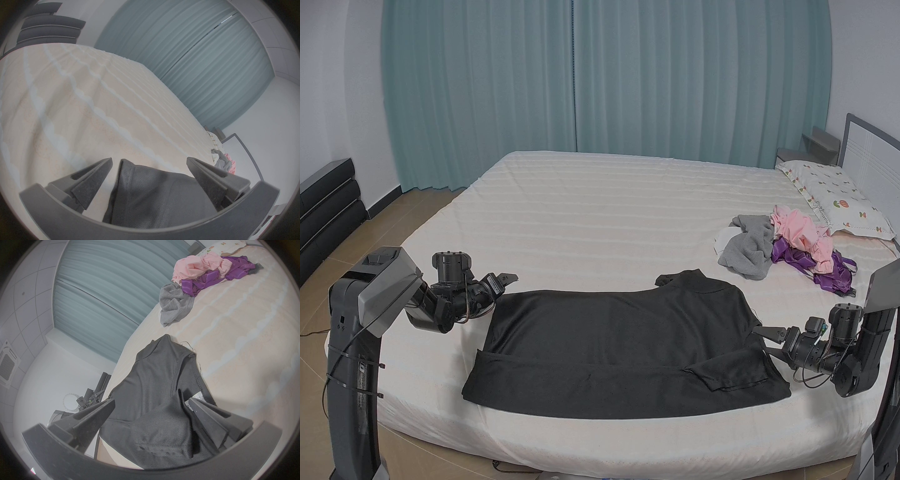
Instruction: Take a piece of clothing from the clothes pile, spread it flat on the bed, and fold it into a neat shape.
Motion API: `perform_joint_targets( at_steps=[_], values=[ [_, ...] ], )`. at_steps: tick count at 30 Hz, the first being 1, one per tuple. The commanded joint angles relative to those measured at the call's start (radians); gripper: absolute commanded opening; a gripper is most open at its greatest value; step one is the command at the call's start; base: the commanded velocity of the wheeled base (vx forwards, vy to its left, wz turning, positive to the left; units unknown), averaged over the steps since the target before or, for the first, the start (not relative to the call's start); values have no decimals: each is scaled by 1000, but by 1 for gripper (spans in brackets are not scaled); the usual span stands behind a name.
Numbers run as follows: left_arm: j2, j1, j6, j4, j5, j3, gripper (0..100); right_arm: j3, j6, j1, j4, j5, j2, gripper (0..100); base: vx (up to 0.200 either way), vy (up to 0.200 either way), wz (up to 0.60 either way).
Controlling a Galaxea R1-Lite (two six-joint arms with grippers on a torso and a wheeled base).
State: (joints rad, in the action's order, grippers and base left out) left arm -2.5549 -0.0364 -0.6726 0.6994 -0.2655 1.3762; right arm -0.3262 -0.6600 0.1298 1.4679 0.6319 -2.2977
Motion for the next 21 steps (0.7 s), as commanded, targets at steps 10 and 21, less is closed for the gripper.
perform_joint_targets(
  at_steps=[10, 21],
  values=[
    [-30, 3, -5, 3, -8, 15, 0, 3, 0, -15, 0, -1, -3, 100, 0, 0, 0],
    [-28, 27, -50, 65, 11, 27, 0, 3, 0, -15, 0, 0, -2, 100, 0, 0, 0]
  ],
)
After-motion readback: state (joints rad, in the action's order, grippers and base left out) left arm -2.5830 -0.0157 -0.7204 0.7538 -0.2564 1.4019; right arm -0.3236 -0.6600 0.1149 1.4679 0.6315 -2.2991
